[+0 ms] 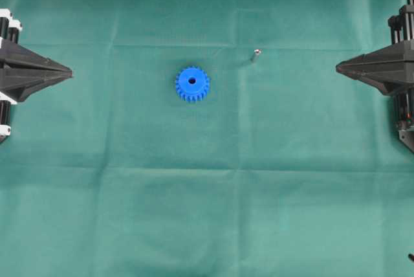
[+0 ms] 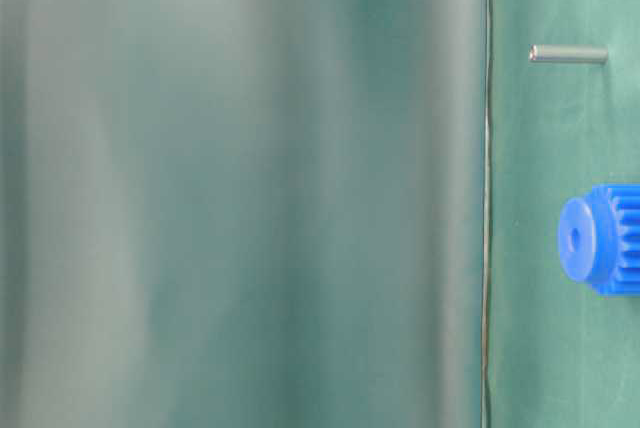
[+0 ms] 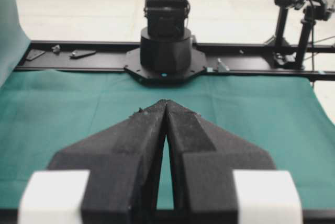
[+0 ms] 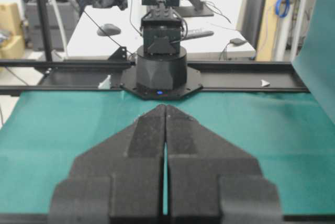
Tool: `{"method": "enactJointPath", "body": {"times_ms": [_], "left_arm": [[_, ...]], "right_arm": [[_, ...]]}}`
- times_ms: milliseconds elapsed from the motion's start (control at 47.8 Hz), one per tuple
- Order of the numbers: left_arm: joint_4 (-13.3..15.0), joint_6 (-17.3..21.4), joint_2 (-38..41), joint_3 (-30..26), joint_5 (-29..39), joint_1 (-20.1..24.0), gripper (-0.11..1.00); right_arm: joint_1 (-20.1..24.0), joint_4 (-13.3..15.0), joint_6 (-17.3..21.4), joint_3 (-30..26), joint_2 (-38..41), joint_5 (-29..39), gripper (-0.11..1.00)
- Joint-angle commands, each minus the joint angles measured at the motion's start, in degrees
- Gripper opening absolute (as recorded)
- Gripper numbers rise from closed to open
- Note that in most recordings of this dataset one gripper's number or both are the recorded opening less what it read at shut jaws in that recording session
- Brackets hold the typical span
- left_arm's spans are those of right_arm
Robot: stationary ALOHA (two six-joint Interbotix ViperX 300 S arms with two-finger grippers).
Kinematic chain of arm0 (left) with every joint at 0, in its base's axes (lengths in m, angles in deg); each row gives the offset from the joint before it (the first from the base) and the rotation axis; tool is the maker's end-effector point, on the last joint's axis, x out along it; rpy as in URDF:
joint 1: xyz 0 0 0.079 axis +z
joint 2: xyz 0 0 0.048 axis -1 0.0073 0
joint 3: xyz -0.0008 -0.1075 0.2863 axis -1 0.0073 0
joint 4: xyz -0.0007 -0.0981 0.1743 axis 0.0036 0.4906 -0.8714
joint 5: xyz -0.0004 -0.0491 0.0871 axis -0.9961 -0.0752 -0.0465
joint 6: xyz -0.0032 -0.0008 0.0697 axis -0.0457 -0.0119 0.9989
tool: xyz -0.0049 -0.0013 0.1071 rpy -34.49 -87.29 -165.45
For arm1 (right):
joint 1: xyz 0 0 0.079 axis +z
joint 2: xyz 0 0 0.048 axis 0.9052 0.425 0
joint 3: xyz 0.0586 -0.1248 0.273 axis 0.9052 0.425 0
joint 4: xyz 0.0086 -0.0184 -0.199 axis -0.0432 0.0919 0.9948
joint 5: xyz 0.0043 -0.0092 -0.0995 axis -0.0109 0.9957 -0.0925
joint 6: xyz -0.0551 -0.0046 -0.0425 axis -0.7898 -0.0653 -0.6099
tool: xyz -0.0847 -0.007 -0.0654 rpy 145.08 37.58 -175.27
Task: Insert the shaft placed at a random location into the center hole of the small gear at another random location.
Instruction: 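Move the right gripper left over the silver shaft, fingers open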
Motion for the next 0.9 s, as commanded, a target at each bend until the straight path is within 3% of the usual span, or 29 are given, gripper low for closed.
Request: {"method": "enactJointPath", "body": {"times_ms": [0, 272, 544, 669, 837, 879], "left_arm": [[-0.7, -0.44, 0.62, -1.58, 0.35, -0.7, 0.0], [-0.7, -0.35, 0.44, -1.58, 1.41, -0.79, 0.0], [-0.7, -0.35, 0.44, -1.58, 1.41, -0.7, 0.0], [-0.7, -0.35, 0.44, -1.49, 1.41, -0.7, 0.0], [-0.7, -0.35, 0.44, -1.58, 1.41, -0.7, 0.0], [-0.7, -0.35, 0.44, -1.58, 1.41, -0.7, 0.0]], "right_arm": [[-0.09, -0.09, 0.7, -0.53, 0.79, 0.18, 0.01], [-2.29, -0.09, 0.7, -0.18, 4.31, -0.7, 0.01], [-7.65, -0.18, 0.79, 0.7, 12.74, -5.27, 0.03], [-9.49, -0.18, 0.7, 0.44, 18.98, -7.56, 0.28], [-12.3, -0.18, 0.44, 0.35, 30.23, -12.3, 0.79], [-12.74, -0.18, 0.44, 0.35, 32.96, -14.41, 0.87]]}}
